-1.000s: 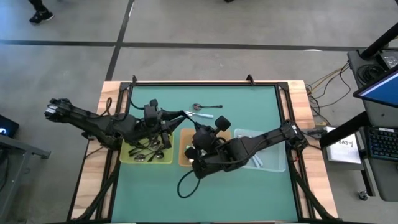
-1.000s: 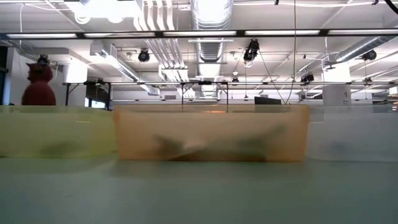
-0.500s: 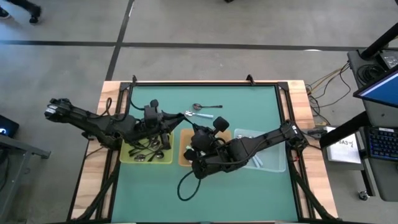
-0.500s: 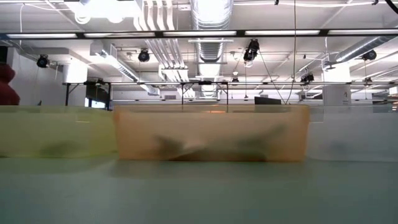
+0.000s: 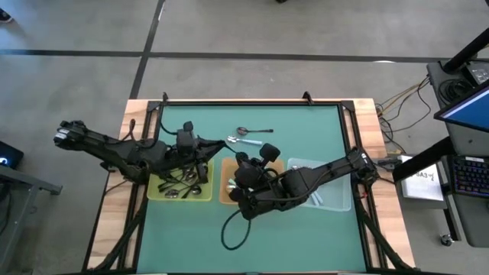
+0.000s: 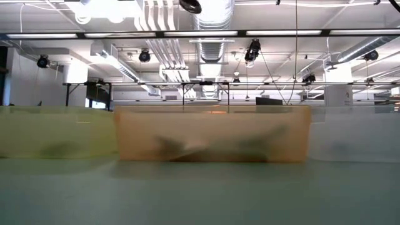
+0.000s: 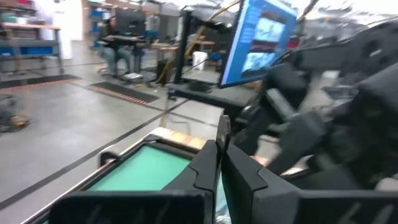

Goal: Sort silverware by color (type)
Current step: Put the black spoon into the yellow bin

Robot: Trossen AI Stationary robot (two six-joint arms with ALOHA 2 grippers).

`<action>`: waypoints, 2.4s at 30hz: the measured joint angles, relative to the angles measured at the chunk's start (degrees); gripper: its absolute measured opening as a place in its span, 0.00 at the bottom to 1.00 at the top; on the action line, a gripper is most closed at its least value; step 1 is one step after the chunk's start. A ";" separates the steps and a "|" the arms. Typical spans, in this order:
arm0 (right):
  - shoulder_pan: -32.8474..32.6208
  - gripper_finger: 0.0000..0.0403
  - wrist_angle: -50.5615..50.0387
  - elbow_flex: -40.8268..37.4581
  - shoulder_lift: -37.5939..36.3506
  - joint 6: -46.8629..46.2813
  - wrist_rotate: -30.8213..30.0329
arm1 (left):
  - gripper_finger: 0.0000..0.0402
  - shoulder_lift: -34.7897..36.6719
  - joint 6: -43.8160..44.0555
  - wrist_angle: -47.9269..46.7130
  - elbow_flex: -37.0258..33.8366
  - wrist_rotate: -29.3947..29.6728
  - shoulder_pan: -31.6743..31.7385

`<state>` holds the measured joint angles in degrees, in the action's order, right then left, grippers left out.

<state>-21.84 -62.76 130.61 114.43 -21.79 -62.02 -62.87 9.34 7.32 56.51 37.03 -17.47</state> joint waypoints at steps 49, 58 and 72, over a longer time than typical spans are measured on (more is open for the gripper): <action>34.71 0.07 -9.83 -22.96 -8.15 14.73 35.69 | 0.22 -24.90 24.23 -78.61 12.83 -10.78 8.37; 41.81 0.17 6.22 -30.37 -8.15 18.58 53.10 | 0.26 -21.86 26.78 -81.32 18.80 -5.05 10.85; 49.68 0.44 18.16 -35.12 -5.12 16.64 61.63 | 0.26 -9.76 24.22 -80.64 17.52 2.98 21.19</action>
<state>27.83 -44.60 95.48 109.32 -5.15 -0.38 -72.63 33.56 -73.32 74.03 40.01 3.72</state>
